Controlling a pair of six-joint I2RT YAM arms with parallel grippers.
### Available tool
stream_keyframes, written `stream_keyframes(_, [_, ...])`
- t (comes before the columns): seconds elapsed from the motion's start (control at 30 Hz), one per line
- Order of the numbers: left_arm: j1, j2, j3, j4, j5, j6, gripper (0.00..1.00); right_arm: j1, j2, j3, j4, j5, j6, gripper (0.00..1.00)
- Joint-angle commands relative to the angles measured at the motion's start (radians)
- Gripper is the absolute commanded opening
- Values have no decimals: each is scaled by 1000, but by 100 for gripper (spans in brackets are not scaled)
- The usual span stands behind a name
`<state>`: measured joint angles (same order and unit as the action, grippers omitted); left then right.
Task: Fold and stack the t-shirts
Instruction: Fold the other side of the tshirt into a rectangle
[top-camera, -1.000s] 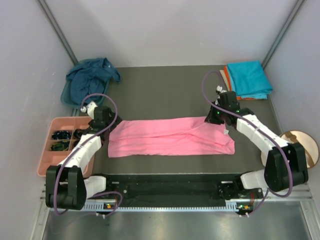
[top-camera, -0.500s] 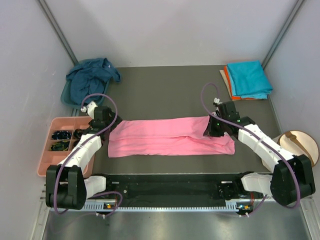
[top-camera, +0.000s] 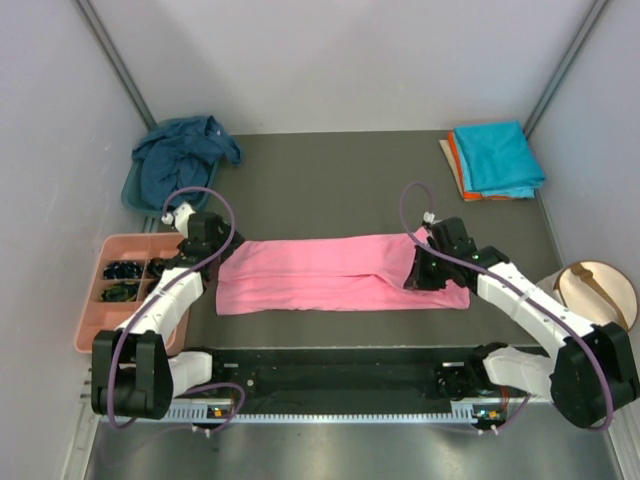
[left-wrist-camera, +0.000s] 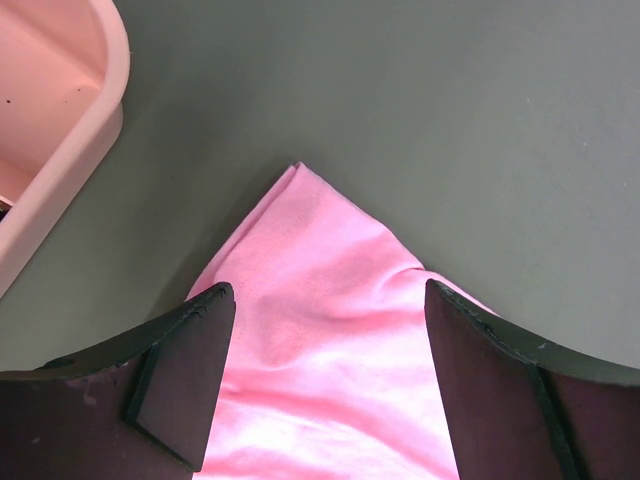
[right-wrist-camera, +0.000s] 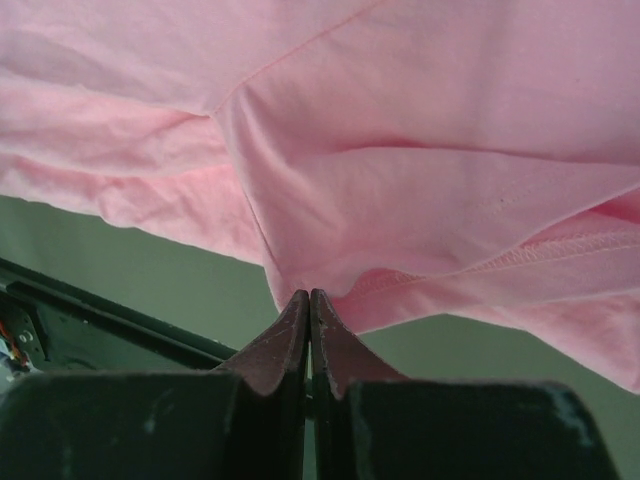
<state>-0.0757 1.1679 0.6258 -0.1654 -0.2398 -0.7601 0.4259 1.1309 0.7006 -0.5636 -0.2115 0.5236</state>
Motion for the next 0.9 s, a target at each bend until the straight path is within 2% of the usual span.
stream_keyframes(0.0, [-4,-10,-12,44,7,-4,81,16,-49,-10,-18,-9,16,0])
stream_keyframes(0.3, [-4,-16,-18,43,19,-10,80,20,-80,-36,-16,-37,38,0])
stream_keyframes(0.87, [-4,-34,-41,38,10,-7,80,116,-17,-36,4,-25,70,0])
